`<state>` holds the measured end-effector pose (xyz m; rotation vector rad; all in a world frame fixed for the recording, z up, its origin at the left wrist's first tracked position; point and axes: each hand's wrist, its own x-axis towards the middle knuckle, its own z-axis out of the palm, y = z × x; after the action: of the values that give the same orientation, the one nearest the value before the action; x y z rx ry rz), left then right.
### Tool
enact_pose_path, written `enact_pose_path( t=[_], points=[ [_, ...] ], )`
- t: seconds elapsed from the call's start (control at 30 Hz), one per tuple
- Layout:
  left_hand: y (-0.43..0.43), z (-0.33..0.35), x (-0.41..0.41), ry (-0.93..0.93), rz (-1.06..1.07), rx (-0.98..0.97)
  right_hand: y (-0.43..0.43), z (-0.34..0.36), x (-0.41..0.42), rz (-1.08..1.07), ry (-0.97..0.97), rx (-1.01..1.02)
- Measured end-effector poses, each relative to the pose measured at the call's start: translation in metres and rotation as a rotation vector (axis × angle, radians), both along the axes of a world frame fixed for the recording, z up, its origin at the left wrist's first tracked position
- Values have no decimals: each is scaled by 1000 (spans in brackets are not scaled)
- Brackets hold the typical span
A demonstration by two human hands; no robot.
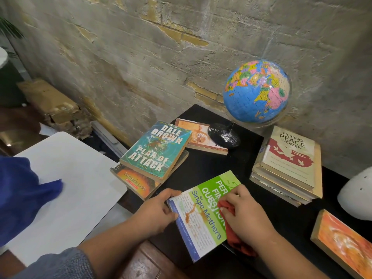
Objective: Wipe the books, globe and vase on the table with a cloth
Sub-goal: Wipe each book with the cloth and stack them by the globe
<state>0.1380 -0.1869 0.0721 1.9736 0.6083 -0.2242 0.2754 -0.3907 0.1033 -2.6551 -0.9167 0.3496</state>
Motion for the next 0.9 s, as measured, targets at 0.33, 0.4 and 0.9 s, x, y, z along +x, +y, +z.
enact_pose_path(
  t=[0.33, 0.4, 0.9],
  points=[
    [2, -2, 1, 3, -4, 3, 5, 1, 13, 46, 45, -5],
    [3, -2, 2, 3, -4, 3, 7, 2, 20, -35, 10, 2],
    [2, -2, 1, -5, -11, 2, 18, 5, 31, 68, 47, -38]
  ],
)
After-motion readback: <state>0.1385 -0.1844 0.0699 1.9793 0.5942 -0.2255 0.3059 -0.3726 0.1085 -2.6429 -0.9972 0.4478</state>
